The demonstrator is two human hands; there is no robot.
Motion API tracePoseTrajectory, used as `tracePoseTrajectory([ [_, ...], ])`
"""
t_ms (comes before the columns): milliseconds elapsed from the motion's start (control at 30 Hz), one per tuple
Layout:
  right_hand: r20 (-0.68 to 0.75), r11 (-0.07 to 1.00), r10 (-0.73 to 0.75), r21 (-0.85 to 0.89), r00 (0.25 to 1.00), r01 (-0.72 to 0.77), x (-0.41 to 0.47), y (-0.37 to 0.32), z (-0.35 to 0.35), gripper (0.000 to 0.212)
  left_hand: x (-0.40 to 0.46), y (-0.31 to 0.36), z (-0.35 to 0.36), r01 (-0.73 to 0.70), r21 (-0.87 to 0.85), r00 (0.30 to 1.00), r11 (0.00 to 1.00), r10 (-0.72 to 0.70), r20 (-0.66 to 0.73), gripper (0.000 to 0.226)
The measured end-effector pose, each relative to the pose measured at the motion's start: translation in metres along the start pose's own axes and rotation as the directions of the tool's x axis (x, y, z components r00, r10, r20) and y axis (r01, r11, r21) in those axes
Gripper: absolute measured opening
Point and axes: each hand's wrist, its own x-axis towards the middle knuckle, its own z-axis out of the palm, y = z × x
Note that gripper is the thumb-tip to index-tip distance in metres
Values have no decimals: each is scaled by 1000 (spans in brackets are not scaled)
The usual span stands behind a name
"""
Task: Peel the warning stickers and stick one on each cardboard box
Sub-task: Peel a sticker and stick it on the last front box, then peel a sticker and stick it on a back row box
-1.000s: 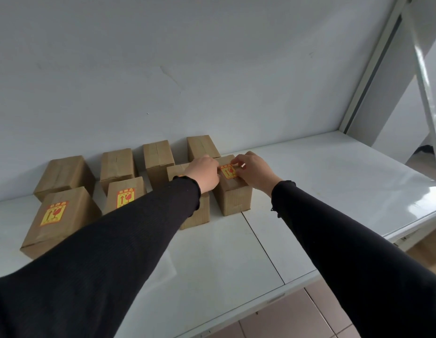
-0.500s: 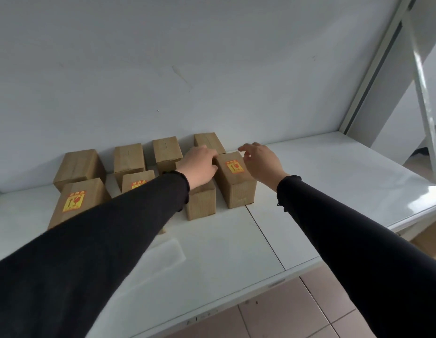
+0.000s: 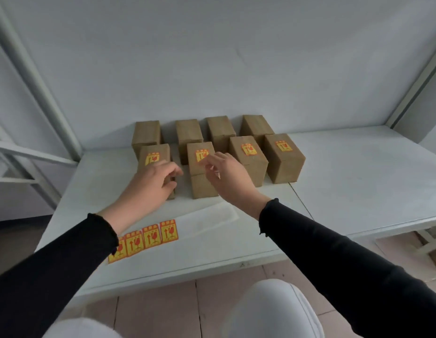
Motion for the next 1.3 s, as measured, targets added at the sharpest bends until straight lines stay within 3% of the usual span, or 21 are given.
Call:
tracePoseTrajectory([
  [167,196,998,25,51,980,-35,-19,-36,65,19,-54,-55,17,205,24,973,979,-206,106,19],
  [267,347,994,108,-17,932,-108,-27,-42,90,20,-68,-70,38,295,54,924,954,-299,236,35],
  [367,403,982,188,-77,896,-172,-31,-39,100,23,-66,-74,56,315,91,902,945,-328,280,46],
  [533,371,969,245,-73,896,-235,-43,-38,112,31,-58,-71,66,308,171,879,936,-348,325,38],
  [733,309,972,229,-17,923,-236,-54,-38,113,25,-57,-82,64,415,-91,847,905,-347,403,7],
  [1000,183,985,167,22,969,-173,-55,-42,100,16,-58,-75,41,434,-386,870,814,-268,413,12],
  [1300,94,979,170,-131,981,-157,-53,-51,97,28,-56,-71,39,426,-423,894,799,-300,333,13],
])
